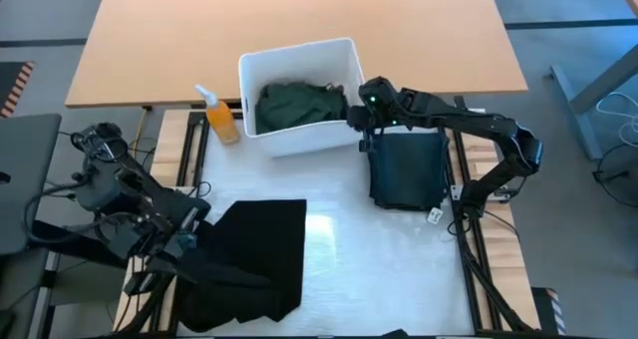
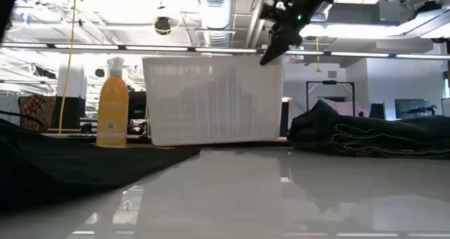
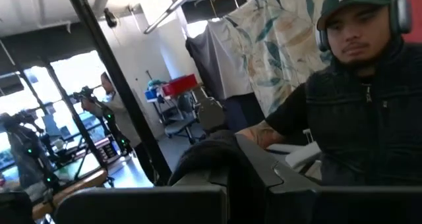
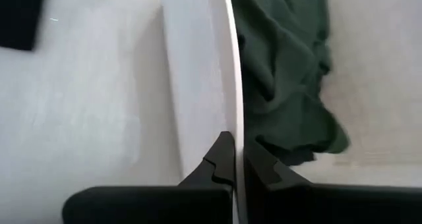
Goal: Fold laundry
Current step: Fold the black t-shirt
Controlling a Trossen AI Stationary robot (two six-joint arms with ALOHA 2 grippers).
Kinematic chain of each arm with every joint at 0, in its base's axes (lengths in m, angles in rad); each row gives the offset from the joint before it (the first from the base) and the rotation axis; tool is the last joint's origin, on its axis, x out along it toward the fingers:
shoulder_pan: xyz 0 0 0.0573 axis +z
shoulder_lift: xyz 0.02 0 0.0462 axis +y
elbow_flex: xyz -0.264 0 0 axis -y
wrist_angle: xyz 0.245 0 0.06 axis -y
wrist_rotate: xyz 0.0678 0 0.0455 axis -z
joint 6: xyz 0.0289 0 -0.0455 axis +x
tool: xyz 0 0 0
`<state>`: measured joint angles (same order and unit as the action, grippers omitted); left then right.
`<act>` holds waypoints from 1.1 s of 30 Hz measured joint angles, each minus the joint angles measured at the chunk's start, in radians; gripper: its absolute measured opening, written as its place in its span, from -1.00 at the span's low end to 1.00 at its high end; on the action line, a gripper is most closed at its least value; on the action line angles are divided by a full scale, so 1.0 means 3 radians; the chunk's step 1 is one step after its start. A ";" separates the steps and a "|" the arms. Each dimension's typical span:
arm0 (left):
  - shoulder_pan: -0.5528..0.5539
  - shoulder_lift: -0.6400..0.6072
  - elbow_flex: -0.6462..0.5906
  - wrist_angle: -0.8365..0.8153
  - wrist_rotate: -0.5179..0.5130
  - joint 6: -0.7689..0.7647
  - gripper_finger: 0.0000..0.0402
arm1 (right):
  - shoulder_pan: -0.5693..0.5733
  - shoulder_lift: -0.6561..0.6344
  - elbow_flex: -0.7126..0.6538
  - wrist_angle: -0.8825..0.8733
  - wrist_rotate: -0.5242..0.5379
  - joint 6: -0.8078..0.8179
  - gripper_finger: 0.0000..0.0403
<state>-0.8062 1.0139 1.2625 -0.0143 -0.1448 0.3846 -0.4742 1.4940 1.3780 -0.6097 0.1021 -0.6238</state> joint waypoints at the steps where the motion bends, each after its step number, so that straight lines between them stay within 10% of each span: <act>1: 0.0000 0.0016 0.0000 0.0005 0.0000 -0.0014 -1.00 | -0.0014 0.0000 -0.0046 0.0060 0.0043 0.0011 -0.89; 33: 0.0003 0.0120 0.0000 -0.0063 -0.0177 -0.0100 -1.00 | -0.0099 -0.0003 -0.0309 0.0022 0.0182 -0.0078 -0.68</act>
<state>-0.8055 1.0500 1.2625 -0.0334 -0.1978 0.3546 -0.5038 1.4933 1.2854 -0.6032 0.1566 -0.6473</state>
